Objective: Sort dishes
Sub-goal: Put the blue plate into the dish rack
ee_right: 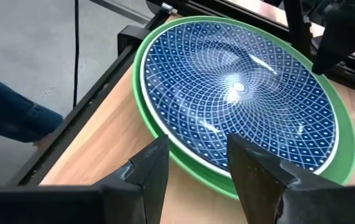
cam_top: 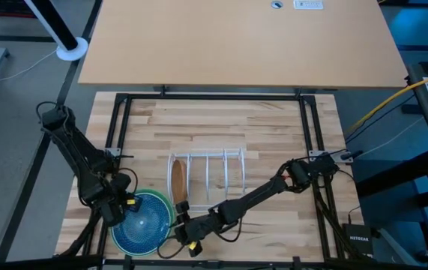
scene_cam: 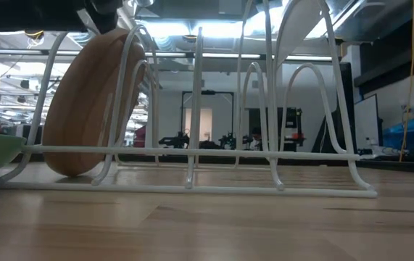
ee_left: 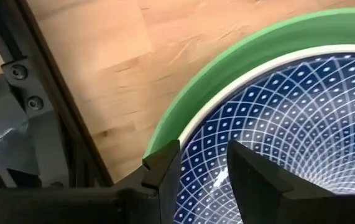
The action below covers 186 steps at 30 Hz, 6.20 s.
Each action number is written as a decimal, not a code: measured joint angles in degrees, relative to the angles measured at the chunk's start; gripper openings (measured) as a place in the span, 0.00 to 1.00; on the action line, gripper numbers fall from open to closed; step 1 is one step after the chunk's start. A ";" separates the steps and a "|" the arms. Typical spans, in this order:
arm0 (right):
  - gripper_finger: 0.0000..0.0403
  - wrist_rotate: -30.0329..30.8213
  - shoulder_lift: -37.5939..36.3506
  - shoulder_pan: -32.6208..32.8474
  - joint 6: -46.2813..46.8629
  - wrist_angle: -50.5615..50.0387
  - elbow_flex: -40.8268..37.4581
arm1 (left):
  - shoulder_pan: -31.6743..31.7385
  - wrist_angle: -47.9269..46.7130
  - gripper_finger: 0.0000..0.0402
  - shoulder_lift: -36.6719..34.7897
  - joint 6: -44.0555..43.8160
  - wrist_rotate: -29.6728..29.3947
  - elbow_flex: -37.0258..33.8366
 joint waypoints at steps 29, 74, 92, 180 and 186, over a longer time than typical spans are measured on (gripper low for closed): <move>0.41 -0.87 1.01 0.11 0.08 -1.50 -0.01 | 0.02 9.35 0.31 7.96 4.77 2.00 0.07; 0.41 4.77 4.76 4.32 -17.07 -4.15 5.19 | 1.75 17.72 0.31 8.34 6.26 -0.26 -0.04; 0.41 5.45 4.76 3.98 -27.87 -8.29 5.26 | 1.75 17.86 0.31 8.32 6.10 -0.19 -0.02; 0.41 9.57 4.66 3.08 -15.55 -11.31 7.22 | -2.49 51.91 0.31 15.13 39.44 -0.13 6.70; 0.41 9.10 4.66 3.06 -11.76 -11.29 7.22 | -2.56 48.70 0.31 23.04 47.00 -1.29 14.63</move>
